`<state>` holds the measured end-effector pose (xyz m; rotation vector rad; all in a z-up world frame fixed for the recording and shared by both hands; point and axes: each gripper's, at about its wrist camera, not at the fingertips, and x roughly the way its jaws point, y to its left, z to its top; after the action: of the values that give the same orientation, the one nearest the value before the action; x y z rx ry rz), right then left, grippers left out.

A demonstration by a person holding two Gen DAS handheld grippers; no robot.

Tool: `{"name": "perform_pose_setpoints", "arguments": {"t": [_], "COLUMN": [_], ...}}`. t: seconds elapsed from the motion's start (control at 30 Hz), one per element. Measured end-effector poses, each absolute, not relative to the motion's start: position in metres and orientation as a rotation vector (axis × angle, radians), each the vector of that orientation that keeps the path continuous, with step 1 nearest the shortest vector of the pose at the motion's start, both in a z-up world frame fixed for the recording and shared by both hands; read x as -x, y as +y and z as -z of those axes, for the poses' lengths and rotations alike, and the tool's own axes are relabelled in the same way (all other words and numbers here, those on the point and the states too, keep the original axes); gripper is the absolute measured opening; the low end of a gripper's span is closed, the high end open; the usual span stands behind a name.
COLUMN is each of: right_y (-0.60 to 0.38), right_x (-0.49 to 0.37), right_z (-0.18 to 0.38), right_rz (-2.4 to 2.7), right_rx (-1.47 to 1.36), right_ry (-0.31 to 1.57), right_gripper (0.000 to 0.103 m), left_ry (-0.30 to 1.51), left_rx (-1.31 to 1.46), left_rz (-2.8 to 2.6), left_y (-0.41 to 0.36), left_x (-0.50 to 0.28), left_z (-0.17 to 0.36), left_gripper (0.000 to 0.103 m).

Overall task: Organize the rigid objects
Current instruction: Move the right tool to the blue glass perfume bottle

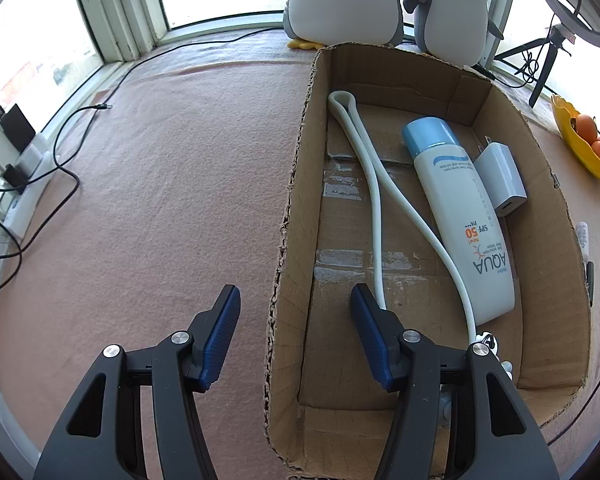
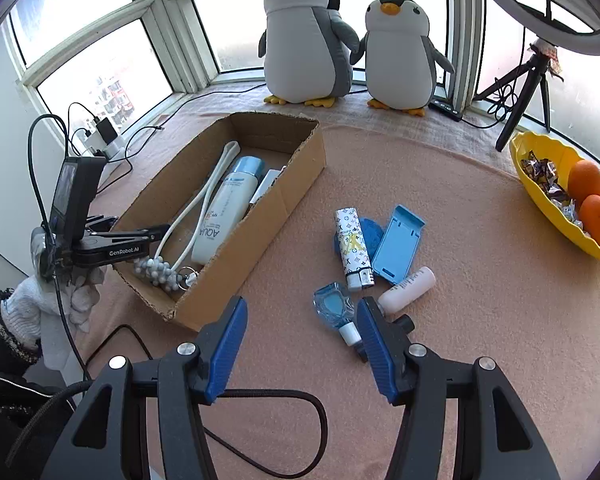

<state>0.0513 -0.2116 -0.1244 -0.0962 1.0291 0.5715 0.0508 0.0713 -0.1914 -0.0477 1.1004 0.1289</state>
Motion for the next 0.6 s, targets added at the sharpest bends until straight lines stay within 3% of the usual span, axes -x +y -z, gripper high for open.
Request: {"name": "perform_pose_setpoints", "arguments": {"t": [0.6], "right_y": [-0.193], "right_x": [-0.086], "right_z": [0.173], "right_rz": [-0.638], "right_rx": [0.245], "right_ry": [1.194], "right_gripper": [0.043], "left_ry": [1.105], "left_rx": [0.055], "left_rz": [-0.126], "left_y": [0.073], "left_x": [-0.05], "left_z": [0.192], "left_gripper": [0.058]}}
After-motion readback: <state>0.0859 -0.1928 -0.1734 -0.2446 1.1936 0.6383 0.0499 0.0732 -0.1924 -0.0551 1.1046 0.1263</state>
